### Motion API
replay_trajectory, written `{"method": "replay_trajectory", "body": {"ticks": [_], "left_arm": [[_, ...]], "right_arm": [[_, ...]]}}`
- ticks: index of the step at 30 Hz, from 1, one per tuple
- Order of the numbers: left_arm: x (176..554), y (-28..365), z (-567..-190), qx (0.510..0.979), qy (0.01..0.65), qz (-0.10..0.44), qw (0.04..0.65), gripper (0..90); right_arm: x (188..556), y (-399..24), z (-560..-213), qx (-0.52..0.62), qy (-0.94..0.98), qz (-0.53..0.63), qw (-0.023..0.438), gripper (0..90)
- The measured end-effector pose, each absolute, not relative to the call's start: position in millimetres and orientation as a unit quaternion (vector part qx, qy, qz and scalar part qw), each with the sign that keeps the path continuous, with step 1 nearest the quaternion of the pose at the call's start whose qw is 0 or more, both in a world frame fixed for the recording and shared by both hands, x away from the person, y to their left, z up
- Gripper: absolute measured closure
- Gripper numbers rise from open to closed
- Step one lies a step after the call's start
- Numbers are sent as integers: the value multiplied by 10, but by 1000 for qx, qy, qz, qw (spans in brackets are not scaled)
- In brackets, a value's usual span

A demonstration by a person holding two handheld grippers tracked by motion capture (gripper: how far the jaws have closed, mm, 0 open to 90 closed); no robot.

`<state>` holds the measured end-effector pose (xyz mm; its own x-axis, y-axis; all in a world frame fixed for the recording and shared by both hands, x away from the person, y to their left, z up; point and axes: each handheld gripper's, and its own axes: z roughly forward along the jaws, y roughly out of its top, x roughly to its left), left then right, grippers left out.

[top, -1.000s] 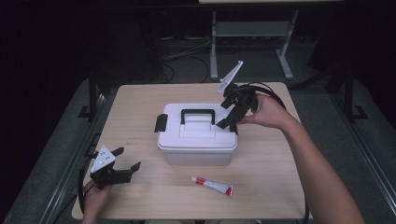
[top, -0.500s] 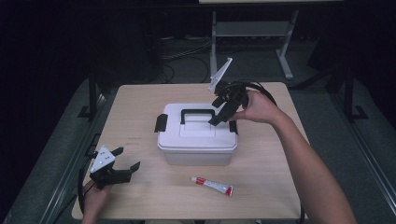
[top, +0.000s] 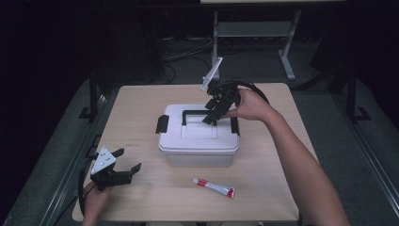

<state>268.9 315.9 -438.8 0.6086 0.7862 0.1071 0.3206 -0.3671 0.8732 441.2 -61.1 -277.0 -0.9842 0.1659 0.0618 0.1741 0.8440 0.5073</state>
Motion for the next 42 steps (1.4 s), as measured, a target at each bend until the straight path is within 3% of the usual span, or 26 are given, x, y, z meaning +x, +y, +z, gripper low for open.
{"method": "replay_trajectory", "body": {"ticks": [21,37,42], "left_arm": [[2689,3157,-4390,783,353,266,438,138],[2691,3176,-4393,781,356,266,439,138],[2691,3170,-4393,782,355,266,439,138]], "right_arm": [[4472,-496,-2786,-82,-963,-258,18,646],[4477,-368,-2824,-71,-967,-242,19,805],[4471,-360,-2820,-67,-968,-240,19,814]]}}
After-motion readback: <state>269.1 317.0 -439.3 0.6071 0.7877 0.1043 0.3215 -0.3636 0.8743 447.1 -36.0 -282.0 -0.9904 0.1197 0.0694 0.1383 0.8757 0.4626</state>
